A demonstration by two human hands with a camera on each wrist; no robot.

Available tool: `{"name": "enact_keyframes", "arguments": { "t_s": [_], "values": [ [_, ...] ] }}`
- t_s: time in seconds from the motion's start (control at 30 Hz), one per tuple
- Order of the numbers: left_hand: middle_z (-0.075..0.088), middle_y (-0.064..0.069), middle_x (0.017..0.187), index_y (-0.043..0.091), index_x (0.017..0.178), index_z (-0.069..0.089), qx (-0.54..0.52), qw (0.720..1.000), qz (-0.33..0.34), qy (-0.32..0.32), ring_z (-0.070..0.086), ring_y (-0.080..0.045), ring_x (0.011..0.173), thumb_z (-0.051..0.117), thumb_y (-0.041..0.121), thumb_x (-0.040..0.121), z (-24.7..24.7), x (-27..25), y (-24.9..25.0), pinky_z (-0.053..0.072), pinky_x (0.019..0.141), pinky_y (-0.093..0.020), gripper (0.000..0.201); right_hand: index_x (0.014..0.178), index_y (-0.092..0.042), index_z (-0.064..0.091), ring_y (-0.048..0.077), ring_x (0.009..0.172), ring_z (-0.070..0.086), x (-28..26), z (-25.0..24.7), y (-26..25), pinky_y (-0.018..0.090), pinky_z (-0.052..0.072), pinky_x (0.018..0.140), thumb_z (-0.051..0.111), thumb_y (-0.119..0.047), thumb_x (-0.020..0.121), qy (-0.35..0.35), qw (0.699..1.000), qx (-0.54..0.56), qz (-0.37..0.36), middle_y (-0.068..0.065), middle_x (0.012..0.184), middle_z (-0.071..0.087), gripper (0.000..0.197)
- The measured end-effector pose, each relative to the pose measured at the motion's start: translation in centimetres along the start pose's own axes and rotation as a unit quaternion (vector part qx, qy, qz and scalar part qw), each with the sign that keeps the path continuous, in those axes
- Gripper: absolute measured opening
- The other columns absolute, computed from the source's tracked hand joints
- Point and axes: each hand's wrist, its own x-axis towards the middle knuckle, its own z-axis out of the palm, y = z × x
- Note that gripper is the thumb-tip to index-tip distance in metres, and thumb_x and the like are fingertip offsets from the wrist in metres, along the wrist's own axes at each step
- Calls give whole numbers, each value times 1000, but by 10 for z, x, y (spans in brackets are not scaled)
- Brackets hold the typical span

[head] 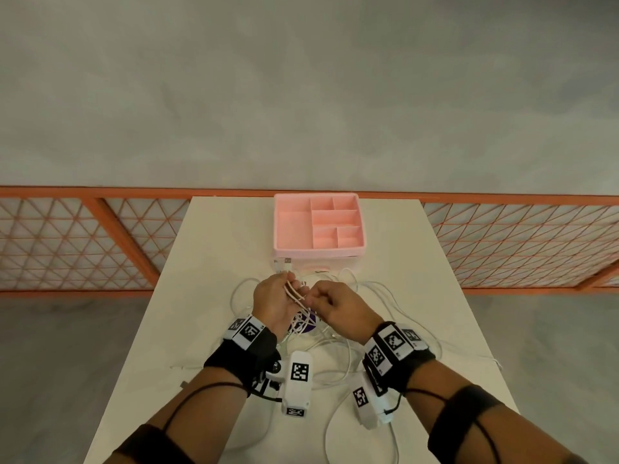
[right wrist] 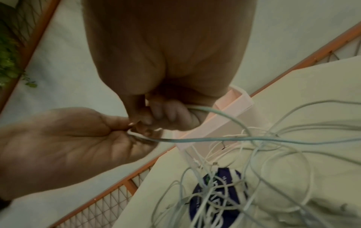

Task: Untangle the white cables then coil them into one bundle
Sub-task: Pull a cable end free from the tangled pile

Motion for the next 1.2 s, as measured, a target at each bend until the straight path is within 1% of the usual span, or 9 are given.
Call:
{"name": "enact_keyframes", "arguments": {
  "t_s": [0.17,0.27,0.43,0.5,0.7,0.87,0.97,1.1,1.2],
  "values": [
    [33,4,51,13,75,48,-26,999,27,9,29,-10,43,36,12,103,-6,2,13,34,42,-22,31,81,-19,64,4,55,45,-6,-19,15,13,37,55,67,-29,91,-22,998,-55,14,-8,65,55,15],
    [31,7,49,14,75,48,22,998,57,1,22,-6,38,34,14,104,-11,4,21,18,36,-16,33,81,-23,60,12,70,56,-6,-32,37,23,42,66,63,-19,89,0,986,-167,24,-10,73,58,10],
    [30,8,49,15,74,50,49,997,66,-8,20,-5,37,31,15,105,-27,6,47,14,36,-14,36,84,-24,65,32,95,59,-17,-75,99,33,48,84,60,-18,90,146,939,-230,210,11,101,59,10],
    [30,7,50,15,74,49,60,995,79,1,20,-5,36,31,16,105,-34,8,55,14,37,-14,36,78,-26,64,30,85,62,-18,-87,104,33,50,79,62,-16,90,167,937,-188,242,12,94,64,16],
    [31,6,50,19,66,40,227,959,172,12,26,-12,42,58,31,99,-28,9,42,21,42,-21,40,88,5,69,30,70,65,-4,-97,33,33,56,62,44,10,91,202,941,239,132,22,86,66,26],
    [41,-1,56,21,62,57,248,939,236,-40,27,-13,45,67,32,94,-4,4,27,25,47,-23,36,92,5,63,23,53,59,0,-78,-32,30,49,51,52,12,90,64,979,191,35,20,76,64,14],
    [42,-4,67,20,87,76,210,945,227,-104,21,-14,48,62,34,97,8,1,24,21,48,-21,22,94,2,59,21,44,47,-3,-67,-61,24,35,42,47,15,88,-24,984,178,-2,15,73,67,19],
    [67,-6,87,14,96,72,163,953,185,-175,17,-14,49,56,34,98,11,-2,18,14,47,-26,26,97,-3,53,14,39,32,-2,-74,-84,20,22,42,42,19,86,-42,966,254,-40,21,71,59,27],
    [67,-8,92,11,89,70,116,966,203,-113,22,-10,46,60,42,92,10,2,19,17,45,-24,32,102,-3,55,13,37,27,2,-82,-88,18,18,43,38,15,84,-10,969,248,-9,15,63,52,31]
  ]
}}
